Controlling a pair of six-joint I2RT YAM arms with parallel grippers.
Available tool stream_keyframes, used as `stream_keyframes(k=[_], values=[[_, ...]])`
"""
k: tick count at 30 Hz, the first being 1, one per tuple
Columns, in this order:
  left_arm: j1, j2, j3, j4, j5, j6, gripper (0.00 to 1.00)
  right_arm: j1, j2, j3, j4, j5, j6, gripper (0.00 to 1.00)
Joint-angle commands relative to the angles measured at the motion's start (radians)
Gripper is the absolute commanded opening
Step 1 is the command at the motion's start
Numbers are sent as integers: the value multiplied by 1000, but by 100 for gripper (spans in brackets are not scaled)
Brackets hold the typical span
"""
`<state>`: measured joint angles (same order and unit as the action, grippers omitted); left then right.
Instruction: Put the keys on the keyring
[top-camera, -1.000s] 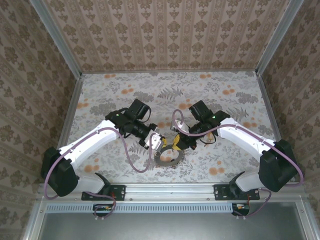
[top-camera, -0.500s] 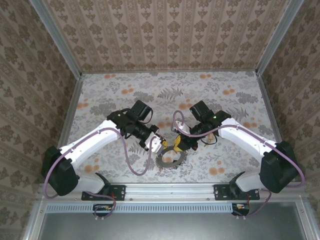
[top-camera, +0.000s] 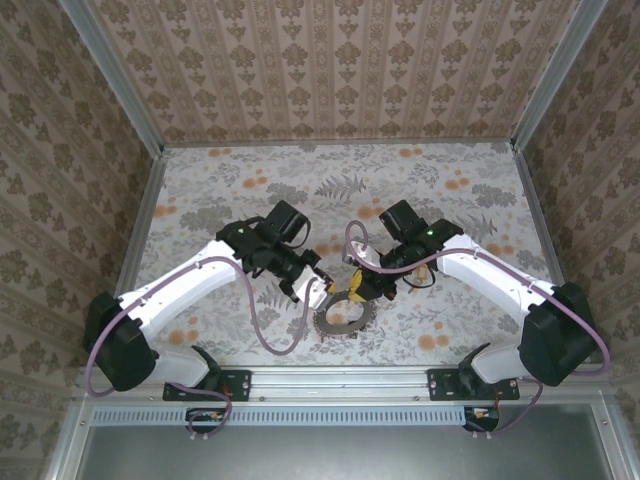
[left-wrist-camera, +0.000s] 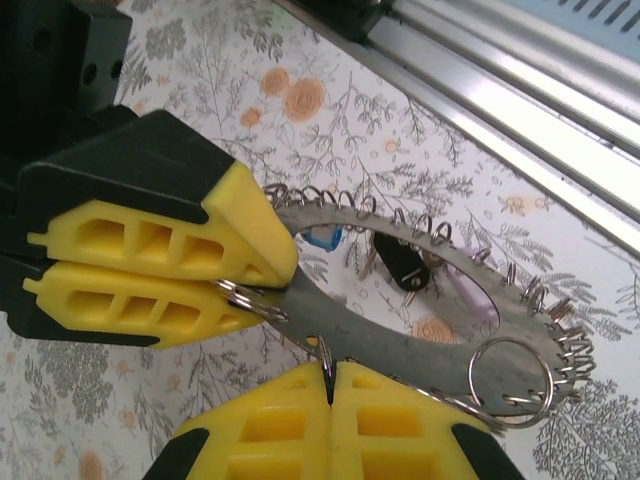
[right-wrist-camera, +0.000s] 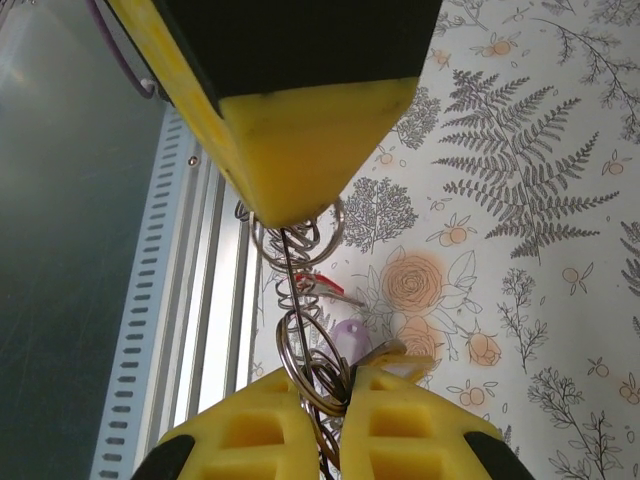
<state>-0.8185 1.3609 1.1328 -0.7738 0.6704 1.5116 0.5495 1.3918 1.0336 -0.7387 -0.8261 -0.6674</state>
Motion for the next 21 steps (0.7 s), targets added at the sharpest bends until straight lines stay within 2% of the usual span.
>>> stream_keyframes(k=[1,7,16,21], values=[[-14,19,-25,-20,-91,-36,0,9,-43,52,20,-16,45,0],[-36,20,-22,4,-144,-58,0,32,-53,34,78,-10,126,0],[-36,-51,-55,31,17,-11,0,14,-13,57,36,42,88,0],[-36,-54,-24,-46,77,9,0,1,-8,53,39,39,73,0]])
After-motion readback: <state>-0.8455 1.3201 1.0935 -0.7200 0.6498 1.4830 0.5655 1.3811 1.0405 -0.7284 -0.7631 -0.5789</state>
